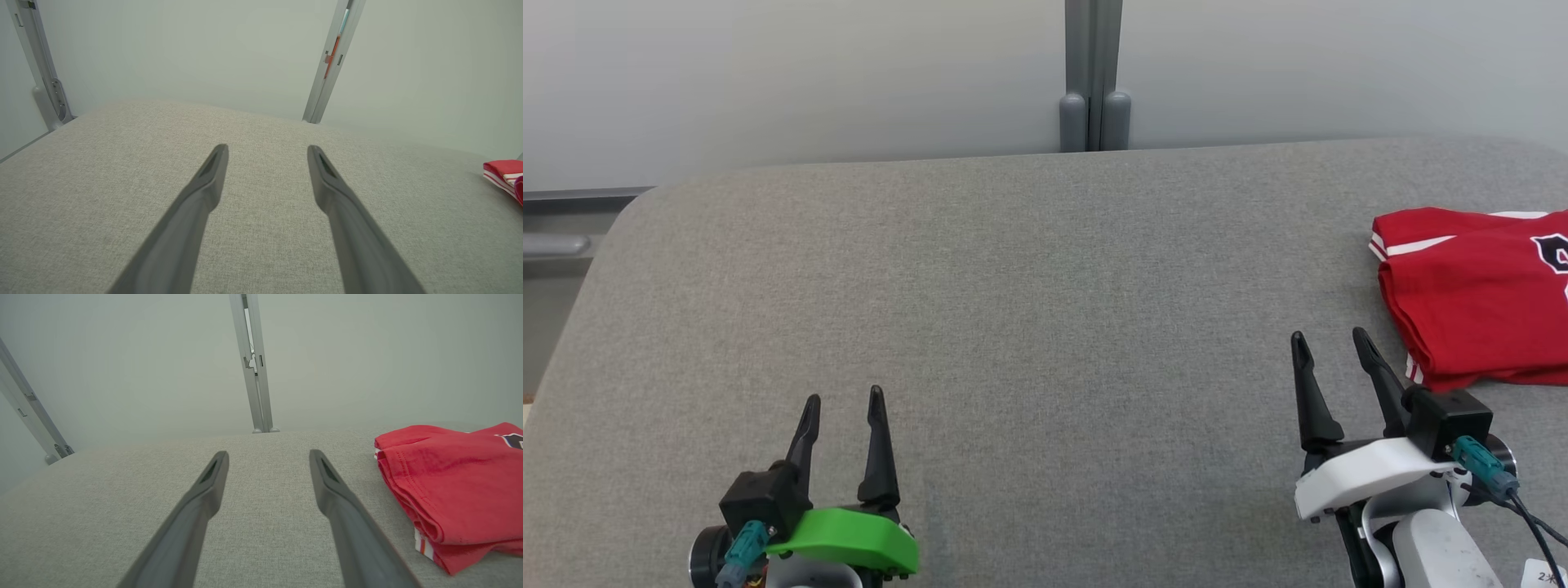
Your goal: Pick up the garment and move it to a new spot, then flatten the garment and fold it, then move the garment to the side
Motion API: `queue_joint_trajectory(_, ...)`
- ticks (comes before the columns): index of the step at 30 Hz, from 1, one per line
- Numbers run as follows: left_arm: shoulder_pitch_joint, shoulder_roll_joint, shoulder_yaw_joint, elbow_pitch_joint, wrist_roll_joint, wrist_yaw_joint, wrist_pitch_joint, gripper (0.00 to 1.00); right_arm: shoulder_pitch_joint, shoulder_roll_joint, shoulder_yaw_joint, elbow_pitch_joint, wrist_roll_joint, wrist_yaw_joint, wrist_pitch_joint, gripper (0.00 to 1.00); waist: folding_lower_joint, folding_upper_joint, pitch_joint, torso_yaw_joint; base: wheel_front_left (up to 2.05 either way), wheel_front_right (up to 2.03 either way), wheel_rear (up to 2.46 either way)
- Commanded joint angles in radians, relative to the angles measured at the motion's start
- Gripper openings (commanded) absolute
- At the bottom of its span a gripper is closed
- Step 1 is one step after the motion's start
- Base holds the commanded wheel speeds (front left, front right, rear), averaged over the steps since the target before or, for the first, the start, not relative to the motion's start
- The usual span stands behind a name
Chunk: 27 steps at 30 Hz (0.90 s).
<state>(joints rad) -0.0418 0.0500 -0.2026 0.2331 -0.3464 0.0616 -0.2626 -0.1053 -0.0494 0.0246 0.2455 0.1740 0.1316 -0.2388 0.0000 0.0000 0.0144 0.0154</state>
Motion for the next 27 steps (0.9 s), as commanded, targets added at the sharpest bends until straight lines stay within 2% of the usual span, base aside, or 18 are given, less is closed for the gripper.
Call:
queue_joint_trajectory(1, -0.005, 0.002, -0.003, -0.001, -0.003, -0.005, -0.002, 1.0, 0.014, -0.003, -0.003, -0.007, -0.004, -0.002, 0.005, 1.0, 0.0, 0.0, 0.001, 0.001, 0.0, 0.0, 0.0)
queue_joint_trajectory(14, -0.012, 0.002, 0.005, -0.002, 0.003, 0.001, -0.002, 1.0, 0.018, -0.002, 0.003, -0.016, 0.005, -0.002, 0.011, 1.0, 0.0, 0.0, 0.002, 0.003, 0.0, 0.0, 0.0)
queue_joint_trajectory(15, -0.001, 0.0, 0.004, -0.003, -0.003, -0.002, 0.0, 0.0, 0.009, 0.0, 0.002, -0.011, 0.004, 0.0, 0.009, 0.0, 0.0, 0.0, 0.002, 0.003, 0.0, 0.0, 0.0)
queue_joint_trajectory(19, 0.011, 0.0, 0.003, 0.028, -0.008, -0.002, 0.006, 0.0, 0.027, 0.005, 0.002, 0.021, 0.007, 0.0, 0.009, 0.0, 0.0, 0.0, 0.002, 0.003, 0.0, 0.0, 0.0)
queue_joint_trajectory(27, 0.003, 0.003, 0.033, 0.026, -0.149, -0.023, 0.042, 0.0, 0.021, 0.004, -0.015, 0.02, 0.162, 0.0, 0.048, 0.0, 0.0, 0.0, 0.001, 0.002, 0.0, 0.0, 0.0)
